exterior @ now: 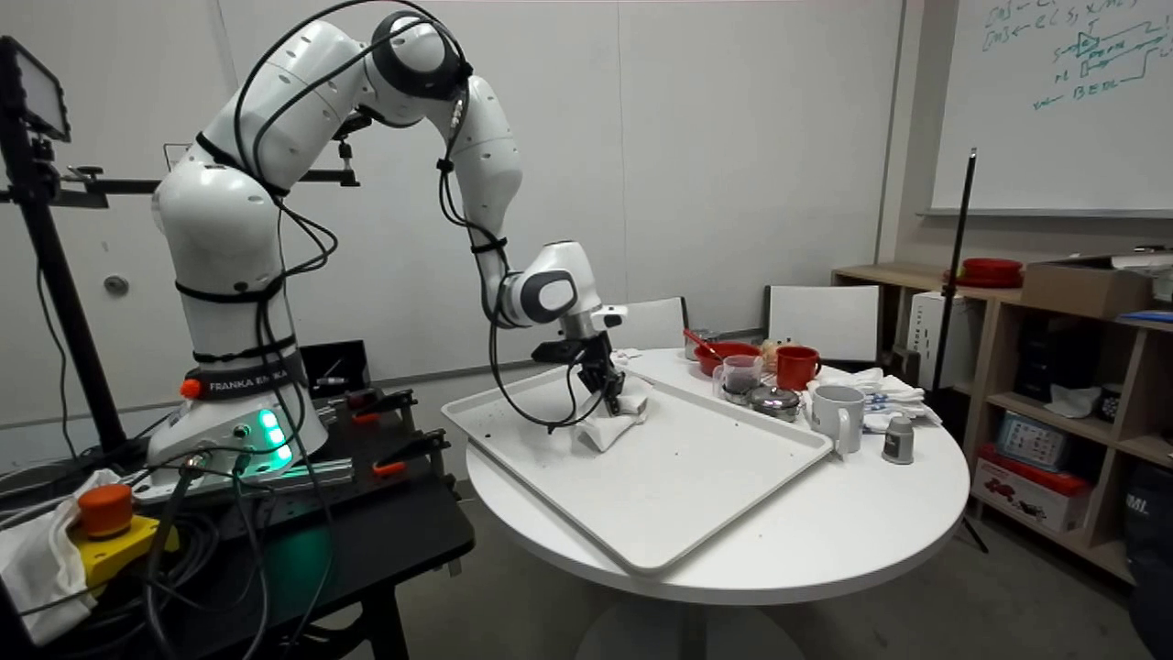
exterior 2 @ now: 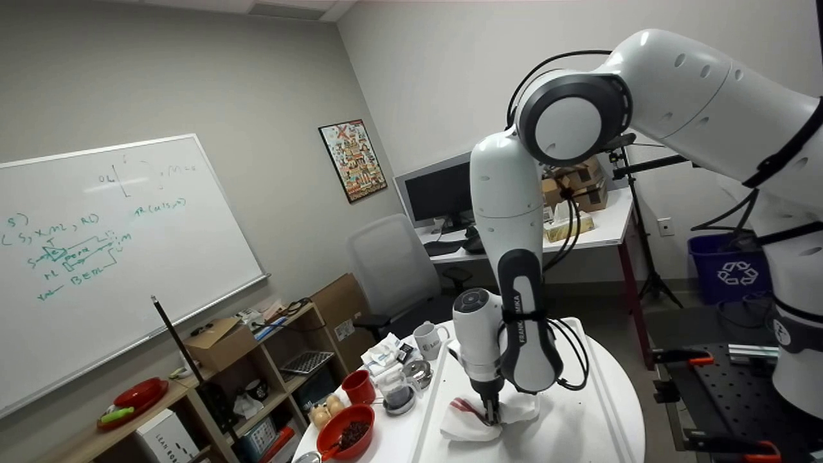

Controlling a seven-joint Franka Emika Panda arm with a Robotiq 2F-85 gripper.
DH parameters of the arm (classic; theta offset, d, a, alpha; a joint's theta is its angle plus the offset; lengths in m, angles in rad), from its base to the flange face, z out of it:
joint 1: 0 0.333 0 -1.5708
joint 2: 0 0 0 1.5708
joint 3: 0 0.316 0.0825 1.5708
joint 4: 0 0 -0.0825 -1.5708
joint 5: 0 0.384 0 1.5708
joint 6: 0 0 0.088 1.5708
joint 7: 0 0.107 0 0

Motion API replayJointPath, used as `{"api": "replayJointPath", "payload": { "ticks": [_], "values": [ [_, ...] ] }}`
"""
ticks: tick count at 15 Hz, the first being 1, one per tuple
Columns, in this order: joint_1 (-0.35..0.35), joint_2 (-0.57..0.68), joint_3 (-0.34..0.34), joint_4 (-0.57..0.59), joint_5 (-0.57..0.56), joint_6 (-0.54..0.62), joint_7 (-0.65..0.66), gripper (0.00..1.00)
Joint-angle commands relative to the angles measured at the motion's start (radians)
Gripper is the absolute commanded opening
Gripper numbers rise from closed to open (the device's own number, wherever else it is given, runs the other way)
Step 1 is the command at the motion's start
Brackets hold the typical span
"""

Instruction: Use the white towel to wipe the tray

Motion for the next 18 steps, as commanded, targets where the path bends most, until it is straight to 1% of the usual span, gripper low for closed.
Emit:
{"api": "replayJointPath", "payload": {
  "ticks": [1, 3, 5, 8, 10, 13, 14, 16, 18],
  "values": [
    [0.163, -0.085, -0.098, -0.2, 0.002, 0.12, -0.022, 0.02],
    [0.229, -0.101, -0.125, -0.252, 0.034, 0.156, -0.038, 0.02],
    [0.257, -0.132, -0.124, -0.285, 0.055, 0.162, -0.051, 0.02],
    [0.249, -0.187, -0.089, -0.314, 0.054, 0.155, -0.083, 0.02],
    [0.222, -0.223, -0.054, -0.324, 0.044, 0.139, -0.104, 0.02],
    [0.201, -0.26, -0.026, -0.333, 0.049, 0.131, -0.115, 0.02],
    [0.206, -0.273, -0.031, -0.336, 0.057, 0.13, -0.112, 0.02],
    [0.238, -0.305, -0.073, -0.347, 0.088, 0.143, -0.098, 0.02],
    [0.237, -0.349, -0.097, -0.35, 0.12, 0.142, -0.091, 0.02]
  ]
}}
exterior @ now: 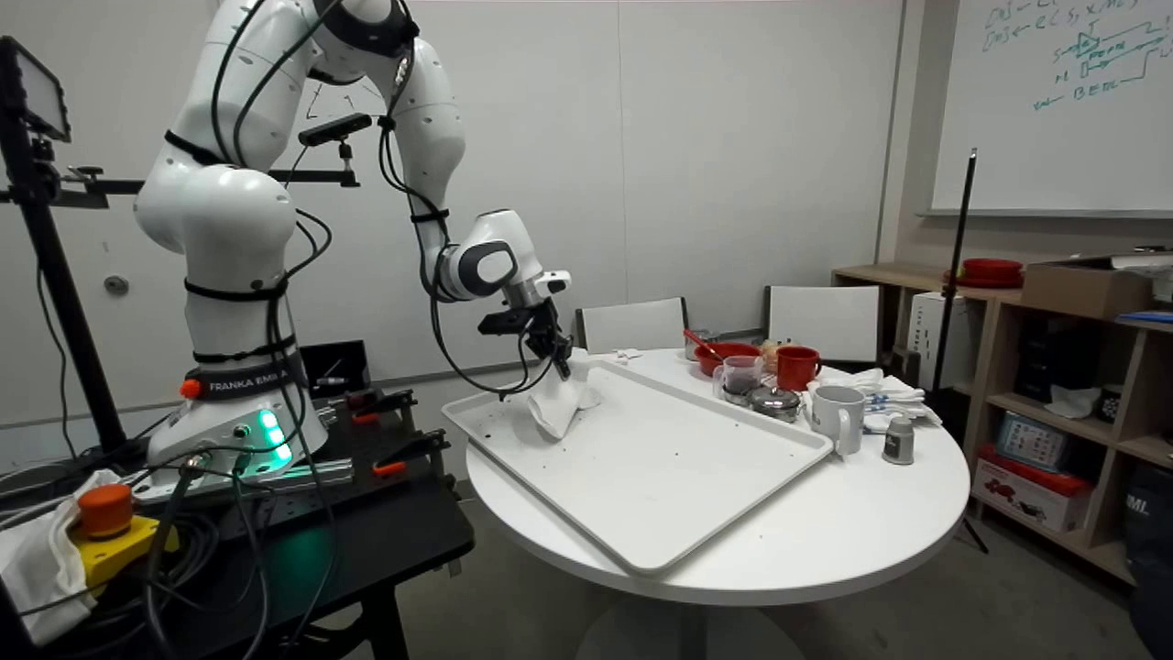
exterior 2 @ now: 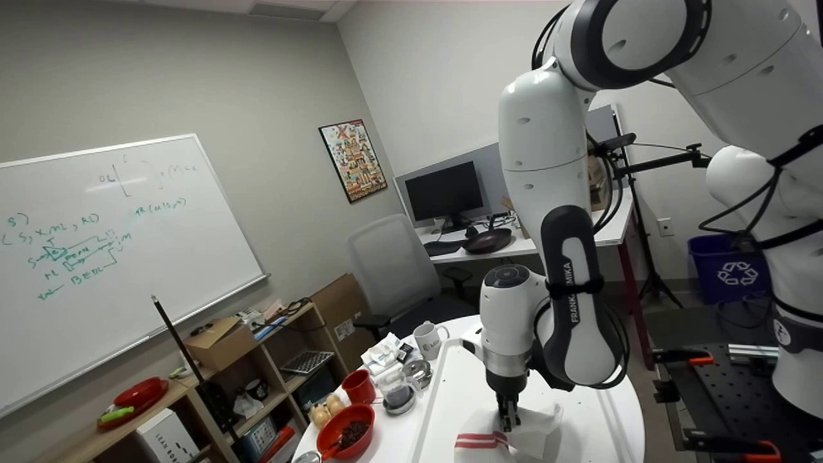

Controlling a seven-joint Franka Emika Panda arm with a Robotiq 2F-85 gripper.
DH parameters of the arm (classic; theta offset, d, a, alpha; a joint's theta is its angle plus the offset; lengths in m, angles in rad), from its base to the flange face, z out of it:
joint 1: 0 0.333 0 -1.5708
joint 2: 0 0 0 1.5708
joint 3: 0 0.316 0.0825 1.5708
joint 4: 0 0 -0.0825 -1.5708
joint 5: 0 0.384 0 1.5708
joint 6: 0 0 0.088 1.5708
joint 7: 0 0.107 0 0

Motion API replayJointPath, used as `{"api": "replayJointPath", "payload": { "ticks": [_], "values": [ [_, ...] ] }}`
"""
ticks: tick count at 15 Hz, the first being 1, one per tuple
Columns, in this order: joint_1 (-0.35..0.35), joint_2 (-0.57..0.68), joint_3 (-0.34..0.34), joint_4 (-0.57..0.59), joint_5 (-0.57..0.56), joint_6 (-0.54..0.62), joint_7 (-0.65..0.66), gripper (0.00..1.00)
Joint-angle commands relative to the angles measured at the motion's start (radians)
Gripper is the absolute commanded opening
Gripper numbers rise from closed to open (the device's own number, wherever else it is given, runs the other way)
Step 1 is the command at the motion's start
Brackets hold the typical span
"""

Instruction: Use the white towel to wipe the tray

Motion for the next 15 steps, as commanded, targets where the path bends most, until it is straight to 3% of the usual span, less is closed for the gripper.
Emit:
{"api": "replayJointPath", "payload": {
  "ticks": [1, 8, 11, 15],
  "values": [
    [0.009, -0.118, -0.051, -0.041, 0.067, -0.007, -0.017, 0.02],
    [0.012, -0.265, -0.221, -0.015, 0.103, -0.038, 0.004, 0.02],
    [-0.01, -0.294, -0.282, 0.04, 0.121, -0.115, 0.023, 0.02],
    [-0.087, -0.297, -0.31, 0.157, 0.162, -0.259, 0.053, 0.02]
  ]
}}
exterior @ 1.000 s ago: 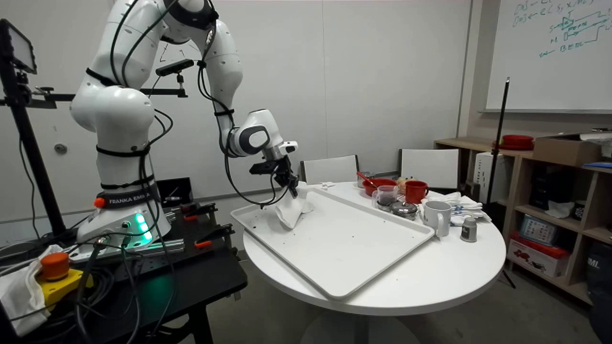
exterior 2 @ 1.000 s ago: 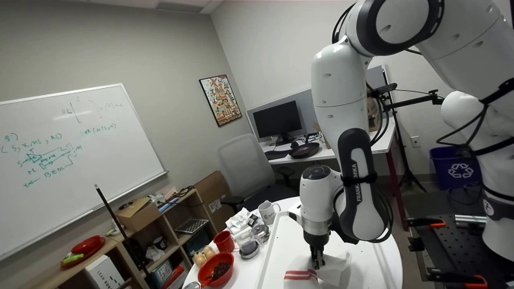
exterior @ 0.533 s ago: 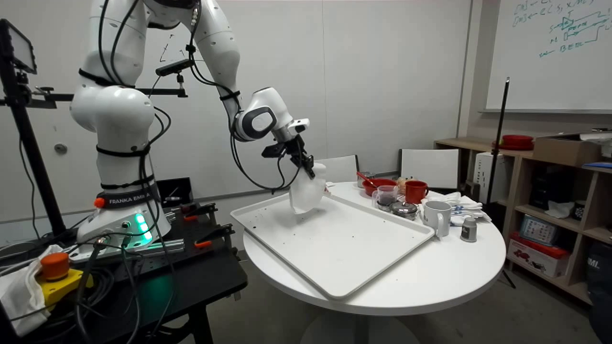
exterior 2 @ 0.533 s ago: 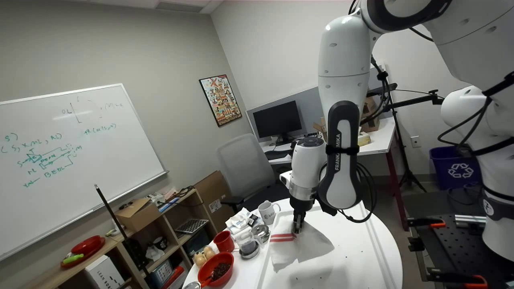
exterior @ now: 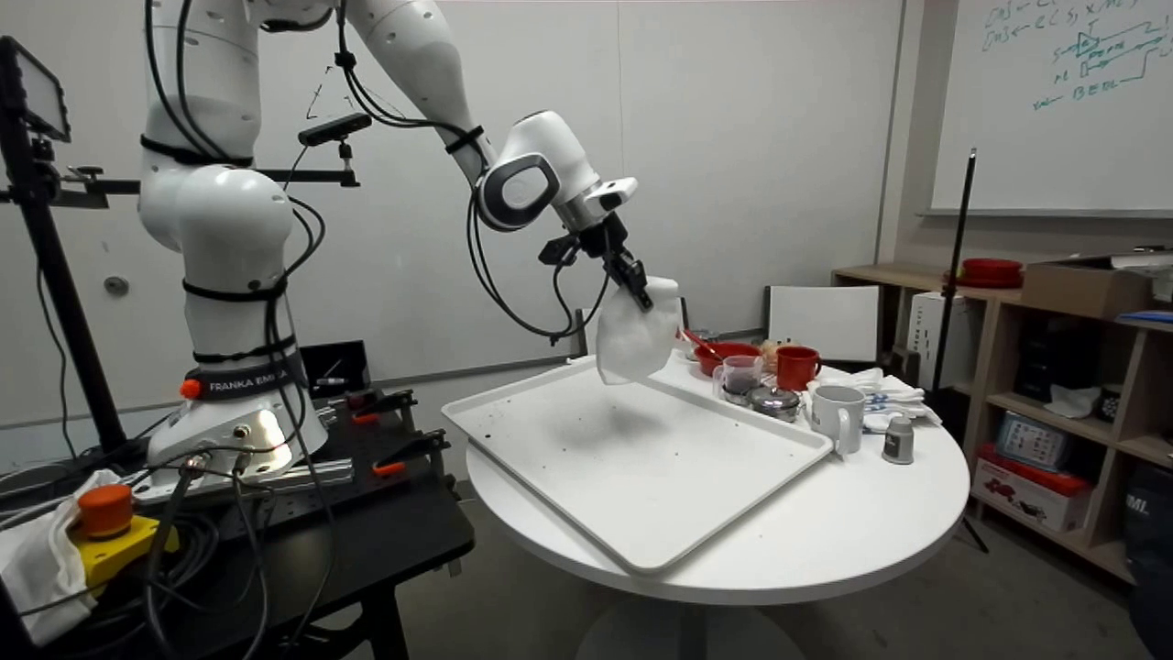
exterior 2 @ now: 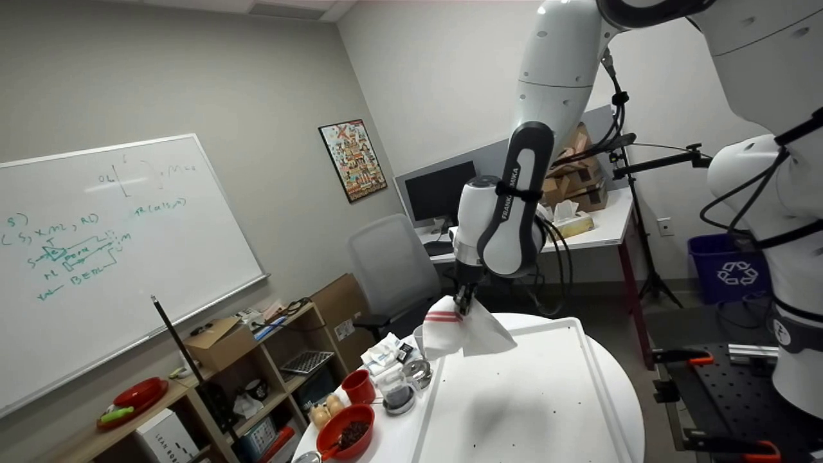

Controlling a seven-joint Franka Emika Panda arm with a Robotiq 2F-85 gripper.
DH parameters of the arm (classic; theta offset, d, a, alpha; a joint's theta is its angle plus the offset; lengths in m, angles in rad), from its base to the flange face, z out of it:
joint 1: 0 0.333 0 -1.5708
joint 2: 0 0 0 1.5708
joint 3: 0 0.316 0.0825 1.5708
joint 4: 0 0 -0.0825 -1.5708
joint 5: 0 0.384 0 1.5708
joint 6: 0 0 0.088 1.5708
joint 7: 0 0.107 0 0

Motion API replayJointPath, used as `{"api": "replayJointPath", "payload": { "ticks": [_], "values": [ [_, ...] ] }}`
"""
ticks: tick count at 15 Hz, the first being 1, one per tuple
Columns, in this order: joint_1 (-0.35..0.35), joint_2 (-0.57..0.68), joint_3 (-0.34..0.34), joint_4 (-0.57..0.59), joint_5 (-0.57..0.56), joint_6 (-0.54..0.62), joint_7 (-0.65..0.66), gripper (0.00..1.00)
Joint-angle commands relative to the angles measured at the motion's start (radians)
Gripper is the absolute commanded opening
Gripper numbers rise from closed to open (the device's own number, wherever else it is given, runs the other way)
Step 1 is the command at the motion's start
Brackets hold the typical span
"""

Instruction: Use the white towel to wipe the tray

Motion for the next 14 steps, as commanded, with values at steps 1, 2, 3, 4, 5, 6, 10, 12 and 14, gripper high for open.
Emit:
{"api": "replayJointPath", "payload": {
  "ticks": [1, 2, 3, 4, 5, 6, 10, 12, 14],
  "values": [
    [-0.069, -0.005, -0.006, 0.112, 0.063, -0.143, 0.026, 0.02],
    [-0.097, 0.007, 0.0, 0.149, 0.09, -0.184, 0.025, 0.02],
    [-0.123, 0.022, 0.006, 0.185, 0.122, -0.221, 0.021, 0.02],
    [-0.267, 0.033, 0.119, 0.227, 0.072, -0.26, 0.08, 0.02],
    [-0.311, 0.062, 0.146, 0.272, 0.091, -0.3, 0.088, 0.02],
    [-0.373, 0.088, 0.194, 0.314, 0.109, -0.34, 0.094, 0.02],
    [-0.554, 0.249, 0.314, 0.509, 0.151, -0.484, 0.137, 0.02],
    [-0.606, 0.333, 0.341, 0.603, 0.152, -0.54, 0.173, 0.02],
    [-0.639, 0.415, 0.356, 0.692, 0.146, -0.589, 0.215, 0.02]
  ]
}}
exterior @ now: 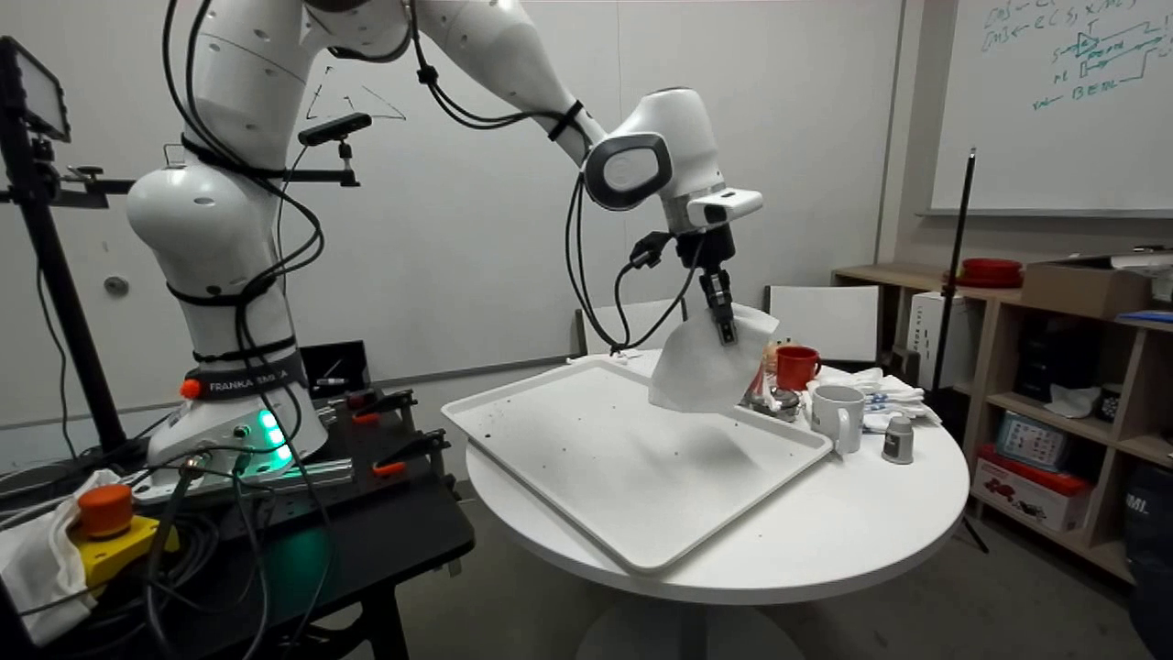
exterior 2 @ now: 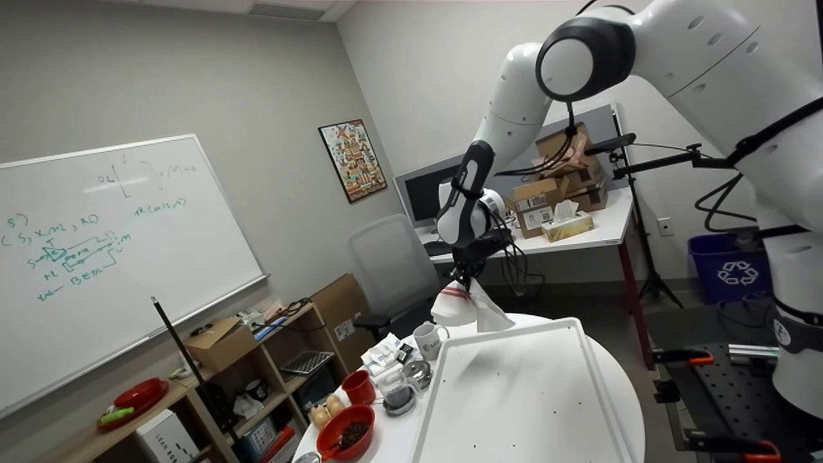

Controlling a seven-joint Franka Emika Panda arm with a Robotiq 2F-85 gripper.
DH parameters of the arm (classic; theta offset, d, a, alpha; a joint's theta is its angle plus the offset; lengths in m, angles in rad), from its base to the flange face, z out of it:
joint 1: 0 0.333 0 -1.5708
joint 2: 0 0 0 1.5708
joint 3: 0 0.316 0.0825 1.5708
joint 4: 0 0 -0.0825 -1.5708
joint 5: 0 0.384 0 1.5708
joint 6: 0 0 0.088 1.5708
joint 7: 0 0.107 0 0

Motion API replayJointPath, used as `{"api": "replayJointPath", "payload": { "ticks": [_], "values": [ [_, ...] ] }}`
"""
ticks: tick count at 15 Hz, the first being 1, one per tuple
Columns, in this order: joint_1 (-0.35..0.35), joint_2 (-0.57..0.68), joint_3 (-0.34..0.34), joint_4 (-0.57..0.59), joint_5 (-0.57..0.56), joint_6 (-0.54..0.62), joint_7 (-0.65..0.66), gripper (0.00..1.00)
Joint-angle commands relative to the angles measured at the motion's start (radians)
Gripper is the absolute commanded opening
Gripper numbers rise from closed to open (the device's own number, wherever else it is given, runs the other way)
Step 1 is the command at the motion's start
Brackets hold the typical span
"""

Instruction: Use the white towel to wipe the tray

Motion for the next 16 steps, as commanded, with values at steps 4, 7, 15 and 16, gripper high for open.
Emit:
{"api": "replayJointPath", "payload": {
  "ticks": [4, 7, 15, 16],
  "values": [
    [-0.094, 0.265, 0.052, 0.309, 0.013, -0.161, 0.119, 0.02],
    [-0.097, 0.324, 0.057, 0.36, 0.0, -0.181, 0.134, 0.02],
    [-0.025, 0.405, 0.047, 0.352, -0.059, -0.153, 0.145, 0.02],
    [-0.018, 0.414, 0.046, 0.357, -0.065, -0.155, 0.146, 0.02]
  ]
}}
